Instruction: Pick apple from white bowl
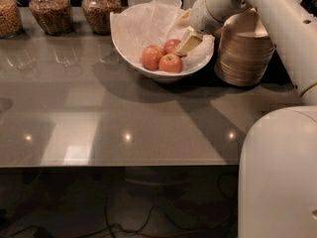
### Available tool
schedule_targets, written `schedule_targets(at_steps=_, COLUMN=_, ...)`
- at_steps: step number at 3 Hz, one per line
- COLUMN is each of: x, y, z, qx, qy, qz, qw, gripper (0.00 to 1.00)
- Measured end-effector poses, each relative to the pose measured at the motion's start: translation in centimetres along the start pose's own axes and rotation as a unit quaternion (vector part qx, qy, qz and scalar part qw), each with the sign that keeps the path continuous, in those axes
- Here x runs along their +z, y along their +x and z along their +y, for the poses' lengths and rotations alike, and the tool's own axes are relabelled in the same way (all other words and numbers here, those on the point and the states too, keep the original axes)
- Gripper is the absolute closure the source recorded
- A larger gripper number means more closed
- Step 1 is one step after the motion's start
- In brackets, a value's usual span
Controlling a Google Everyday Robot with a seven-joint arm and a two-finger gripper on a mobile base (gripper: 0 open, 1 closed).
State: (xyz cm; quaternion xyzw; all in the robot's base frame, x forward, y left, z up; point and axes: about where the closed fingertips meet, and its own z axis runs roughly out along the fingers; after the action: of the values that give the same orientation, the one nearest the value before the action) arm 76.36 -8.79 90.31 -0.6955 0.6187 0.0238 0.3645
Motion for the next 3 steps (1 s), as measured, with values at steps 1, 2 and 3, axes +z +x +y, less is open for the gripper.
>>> schedule_targets(at_steps=1, x=0.84, y=0.65, z=0.22, qx=0.009, qy=-0.006, qz=0.001, qw=0.9999, gripper=0.41)
schedule_targets(at_steps=2, x=1.32, y=1.01, z=0.4, qx=0.014, qy=-0.01, qz=0.001, qw=0.9999, gripper=0.41)
schedule_targets(at_steps=3, x=1.69, y=1.21, z=0.56, qx=0.017, qy=-0.014, qz=0.001, qw=0.9998, gripper=0.4)
